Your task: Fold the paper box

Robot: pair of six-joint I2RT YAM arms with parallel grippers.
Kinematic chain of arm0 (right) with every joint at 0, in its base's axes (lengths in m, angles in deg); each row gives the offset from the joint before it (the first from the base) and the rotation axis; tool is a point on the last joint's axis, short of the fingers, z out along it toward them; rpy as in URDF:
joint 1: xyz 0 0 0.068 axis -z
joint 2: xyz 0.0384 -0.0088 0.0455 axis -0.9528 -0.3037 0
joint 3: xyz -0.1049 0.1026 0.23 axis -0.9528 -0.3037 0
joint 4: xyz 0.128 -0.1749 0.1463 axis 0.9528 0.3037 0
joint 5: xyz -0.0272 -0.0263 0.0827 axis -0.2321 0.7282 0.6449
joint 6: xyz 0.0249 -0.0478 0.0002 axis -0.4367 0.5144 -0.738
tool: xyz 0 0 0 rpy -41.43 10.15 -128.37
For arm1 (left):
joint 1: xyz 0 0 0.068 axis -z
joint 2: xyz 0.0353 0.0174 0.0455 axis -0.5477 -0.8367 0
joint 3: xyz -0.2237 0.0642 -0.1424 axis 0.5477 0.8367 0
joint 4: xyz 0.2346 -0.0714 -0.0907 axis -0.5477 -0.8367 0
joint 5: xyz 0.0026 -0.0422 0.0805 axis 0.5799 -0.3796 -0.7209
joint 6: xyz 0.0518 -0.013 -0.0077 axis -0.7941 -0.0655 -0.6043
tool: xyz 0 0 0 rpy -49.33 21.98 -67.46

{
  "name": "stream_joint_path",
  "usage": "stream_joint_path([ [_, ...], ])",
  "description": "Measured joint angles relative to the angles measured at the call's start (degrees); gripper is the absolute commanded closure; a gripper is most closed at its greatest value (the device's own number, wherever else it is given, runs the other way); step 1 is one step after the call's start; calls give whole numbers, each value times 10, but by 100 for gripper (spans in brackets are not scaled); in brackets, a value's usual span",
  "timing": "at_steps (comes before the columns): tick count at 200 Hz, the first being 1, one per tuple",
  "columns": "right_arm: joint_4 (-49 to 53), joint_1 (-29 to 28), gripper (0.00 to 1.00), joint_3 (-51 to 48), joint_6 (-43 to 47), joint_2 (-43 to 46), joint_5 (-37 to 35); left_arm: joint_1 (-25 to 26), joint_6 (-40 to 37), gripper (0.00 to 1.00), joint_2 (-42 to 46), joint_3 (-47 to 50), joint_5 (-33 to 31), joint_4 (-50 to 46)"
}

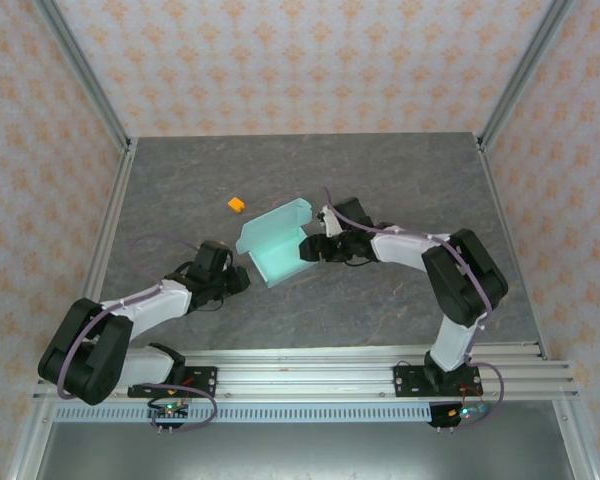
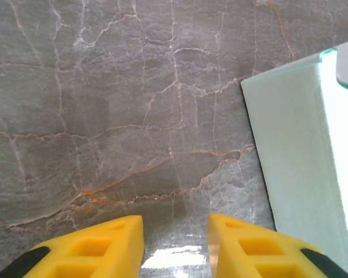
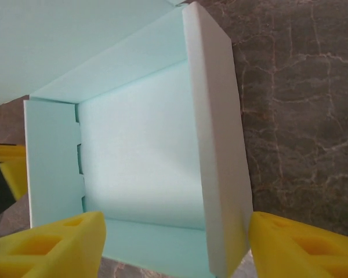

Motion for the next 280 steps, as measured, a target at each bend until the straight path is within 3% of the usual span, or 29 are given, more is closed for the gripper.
stream_joint_path([
  [78,-2,43,27,-40,-5,82,-71,0,19,69,-80,-69,1,-23],
  [155,21,91,25,-65,13,176,-170,38,-12,67,-275,-286,42,60],
  [200,24,94,22,-64,82,207,-231,26,-61,59,-266,-323,24,52],
  [241,6,167,23,-34,177,189,-152,16,-140,47,-175,-262,13,57],
  [280,-10,205,26,22,307,129,-82,16,-219,42,-168,-255,16,82],
])
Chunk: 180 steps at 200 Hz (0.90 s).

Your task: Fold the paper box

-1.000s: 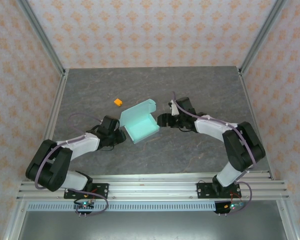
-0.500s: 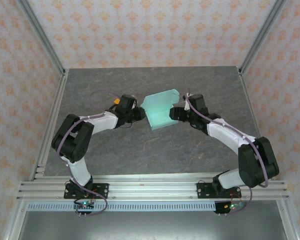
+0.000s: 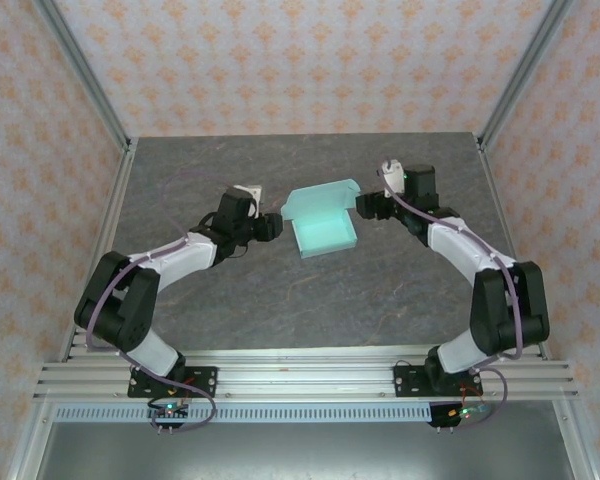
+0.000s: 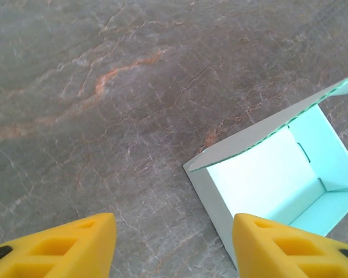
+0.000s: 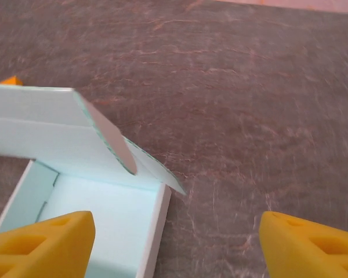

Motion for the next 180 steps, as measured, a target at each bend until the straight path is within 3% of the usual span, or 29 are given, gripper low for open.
stream_joint_path([
  [33,19,0,30,41,107,-47,28,0,-71,39,-3,0,-1,25],
  [68,19,0,36,67,164,-90,35,0,-131,39,-15,0,0,50],
  [137,18,-2,57,96,177,-136,64,8,-195,41,-64,-51,16,53],
  [159,18,-6,61,97,177,-136,67,12,-209,45,-77,-78,18,52],
  [180,18,-12,65,97,177,-136,67,13,-219,54,-86,-98,19,48],
])
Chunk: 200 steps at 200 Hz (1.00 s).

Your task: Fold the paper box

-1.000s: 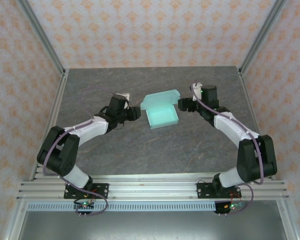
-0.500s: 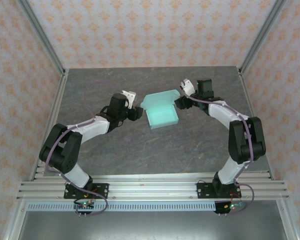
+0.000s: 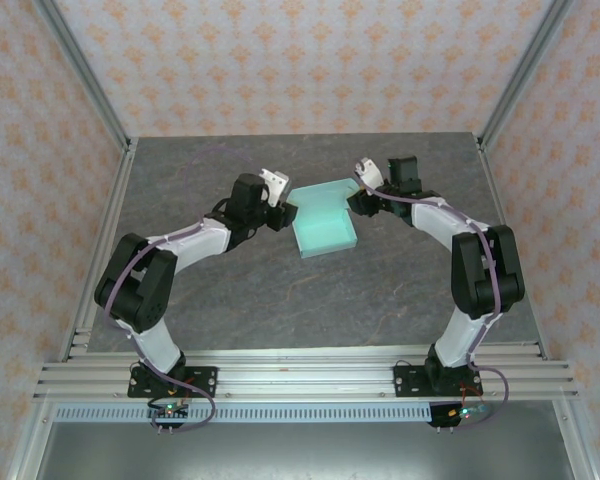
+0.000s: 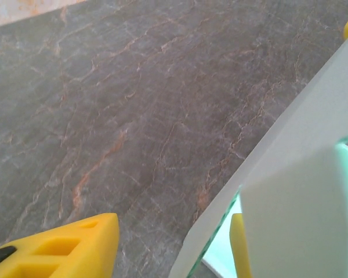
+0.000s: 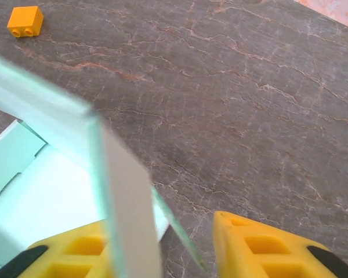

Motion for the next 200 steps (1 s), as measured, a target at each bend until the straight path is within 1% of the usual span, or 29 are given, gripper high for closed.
stream_joint_path([
  [27,0,-6,71,0,-2,0,-1,0,-2,62,-2,-5,5,-3],
  [41,0,-9,74,0,-5,0,-6,0,0,64,-3,-5,6,-7],
  [79,-3,-19,83,0,-25,0,-36,0,1,70,-3,-5,5,-9],
  [111,-9,-30,89,0,-47,0,-63,0,2,79,-3,-4,3,-9],
  [144,-13,-47,92,-2,-68,5,-94,1,2,79,-3,-2,2,-9],
  [176,-13,-62,94,-8,-83,19,-127,1,2,69,-3,7,-5,-10],
  [190,-13,-65,94,-9,-88,22,-135,1,2,70,-3,9,-7,-11],
  [200,-13,-66,94,-10,-91,23,-141,1,2,75,-3,11,-7,-11],
])
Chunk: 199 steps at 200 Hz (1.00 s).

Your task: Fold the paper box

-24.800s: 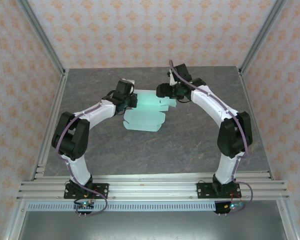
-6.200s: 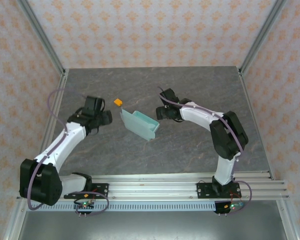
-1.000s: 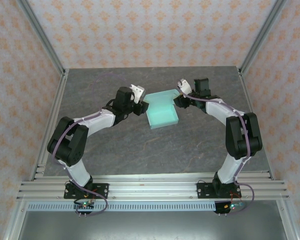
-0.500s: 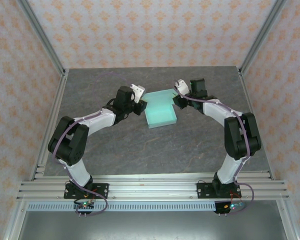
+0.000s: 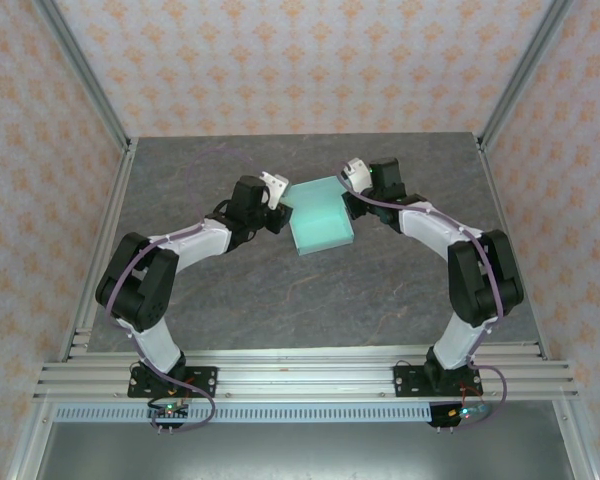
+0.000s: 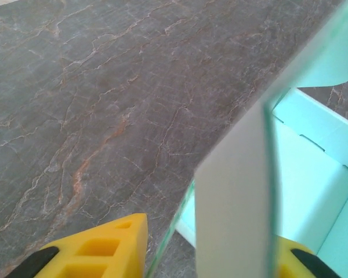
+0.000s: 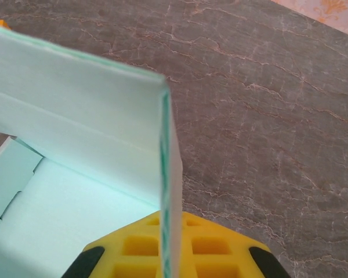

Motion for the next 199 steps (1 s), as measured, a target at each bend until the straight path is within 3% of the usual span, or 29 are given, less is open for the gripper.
stream_joint_path([
  [88,-1,-9,95,-9,-57,10,-37,9,32,96,0,3,-21,10],
  [158,-12,-92,98,-19,-243,20,-220,65,199,98,-16,-40,-216,-23],
  [199,-22,-124,97,-18,-309,7,-297,98,268,98,-40,-62,-317,-34],
])
